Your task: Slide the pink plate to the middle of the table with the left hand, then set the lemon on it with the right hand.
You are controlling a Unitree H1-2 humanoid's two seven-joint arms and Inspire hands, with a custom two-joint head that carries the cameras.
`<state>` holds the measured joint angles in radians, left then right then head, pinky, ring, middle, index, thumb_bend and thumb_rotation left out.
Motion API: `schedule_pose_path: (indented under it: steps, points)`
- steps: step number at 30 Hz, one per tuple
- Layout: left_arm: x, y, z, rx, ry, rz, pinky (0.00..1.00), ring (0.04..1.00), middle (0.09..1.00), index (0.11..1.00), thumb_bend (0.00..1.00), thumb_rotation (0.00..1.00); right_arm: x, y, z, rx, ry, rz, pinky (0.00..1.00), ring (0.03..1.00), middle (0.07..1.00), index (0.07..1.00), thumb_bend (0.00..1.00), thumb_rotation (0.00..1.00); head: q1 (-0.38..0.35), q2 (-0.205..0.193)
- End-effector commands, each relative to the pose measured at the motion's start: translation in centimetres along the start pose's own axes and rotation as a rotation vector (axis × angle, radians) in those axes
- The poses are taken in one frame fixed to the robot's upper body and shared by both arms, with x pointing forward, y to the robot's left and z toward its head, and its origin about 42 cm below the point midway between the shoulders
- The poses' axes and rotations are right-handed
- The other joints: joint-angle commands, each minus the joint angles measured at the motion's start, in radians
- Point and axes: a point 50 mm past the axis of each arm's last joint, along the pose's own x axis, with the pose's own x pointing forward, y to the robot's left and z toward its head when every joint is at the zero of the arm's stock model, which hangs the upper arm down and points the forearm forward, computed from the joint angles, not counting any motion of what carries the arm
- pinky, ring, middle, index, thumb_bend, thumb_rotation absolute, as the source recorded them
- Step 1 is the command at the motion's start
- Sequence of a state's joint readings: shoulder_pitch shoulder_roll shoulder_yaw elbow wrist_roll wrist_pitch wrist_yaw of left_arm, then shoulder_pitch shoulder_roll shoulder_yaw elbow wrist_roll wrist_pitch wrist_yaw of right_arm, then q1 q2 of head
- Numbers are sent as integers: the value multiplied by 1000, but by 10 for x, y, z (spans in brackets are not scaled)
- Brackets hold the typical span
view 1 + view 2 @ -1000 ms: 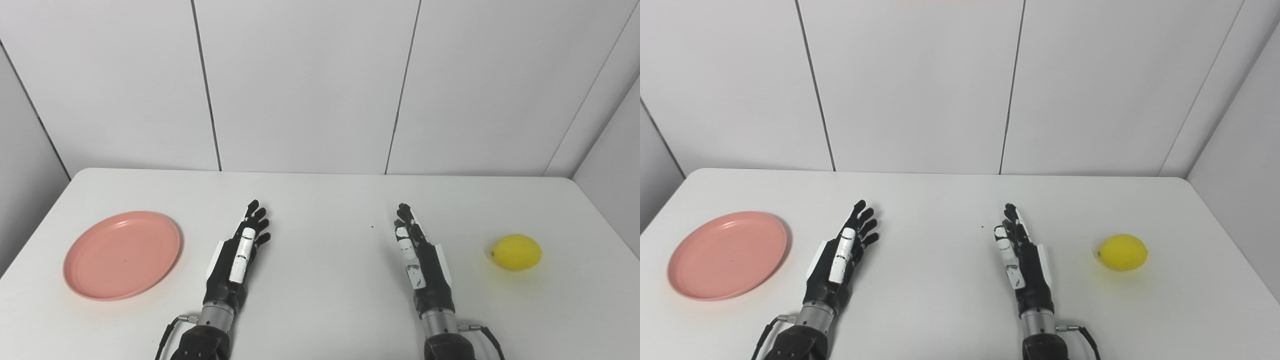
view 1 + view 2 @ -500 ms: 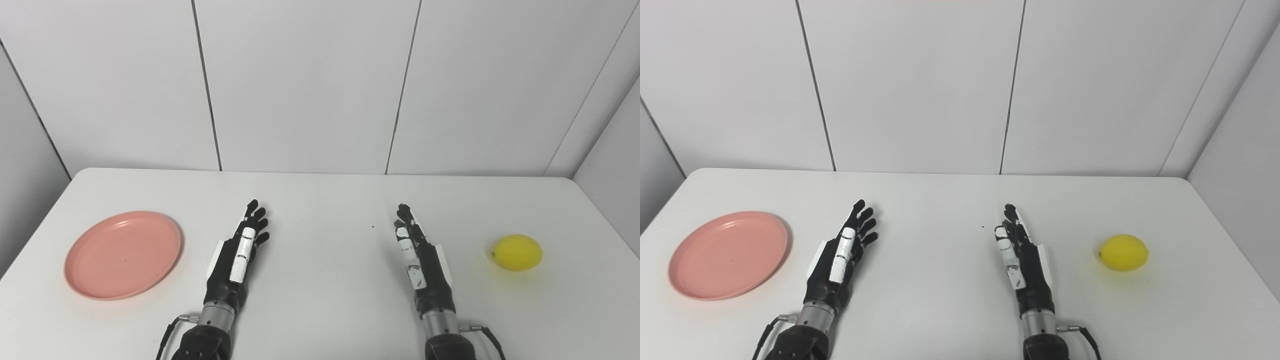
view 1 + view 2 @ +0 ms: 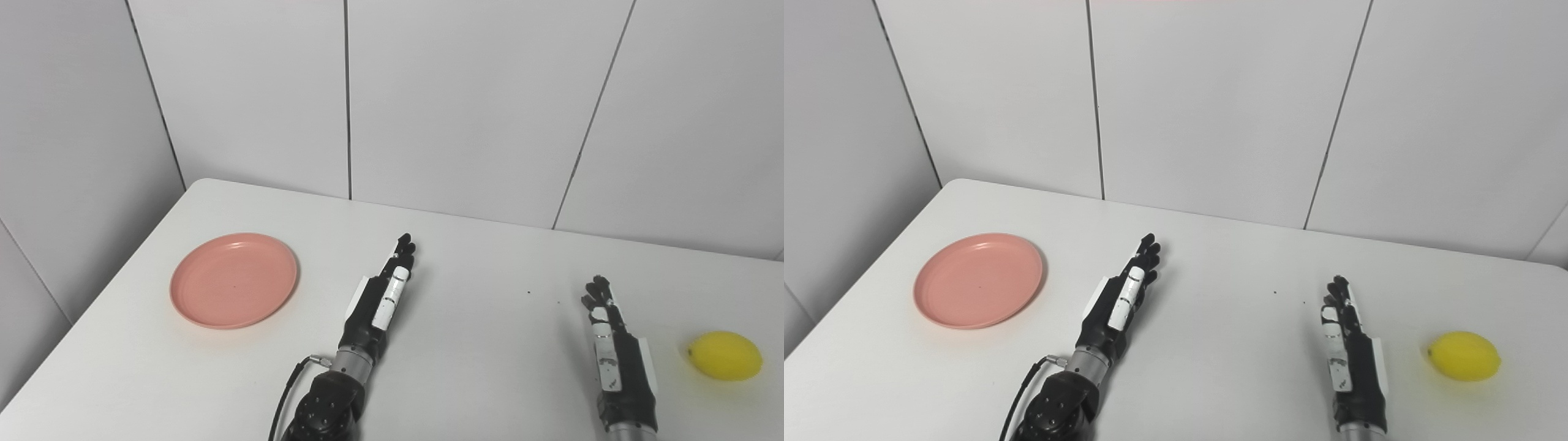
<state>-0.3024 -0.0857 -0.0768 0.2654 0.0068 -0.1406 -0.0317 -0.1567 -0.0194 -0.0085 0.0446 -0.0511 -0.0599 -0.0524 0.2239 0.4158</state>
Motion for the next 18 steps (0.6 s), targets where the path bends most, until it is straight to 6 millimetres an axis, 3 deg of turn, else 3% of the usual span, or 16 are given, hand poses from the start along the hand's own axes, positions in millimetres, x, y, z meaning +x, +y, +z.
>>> schedule_pose_path:
  steps: [1,8,18]
  points:
    - [-5,1,-9,2,-11,26,1000,1000,1000,993,594,1000,6,-1,16,13,-71,8,1000,952,952,947,560,1000,13,-9]
    - [-2,9,4,57,-53,60,980,987,995,985,596,1000,5,-2,18,23,-68,9,1000,972,967,963,509,1000,24,-25]
    - [0,40,39,101,-92,81,1000,1000,1000,987,679,1000,3,-2,18,39,-65,8,1000,964,965,962,493,1000,37,-42]
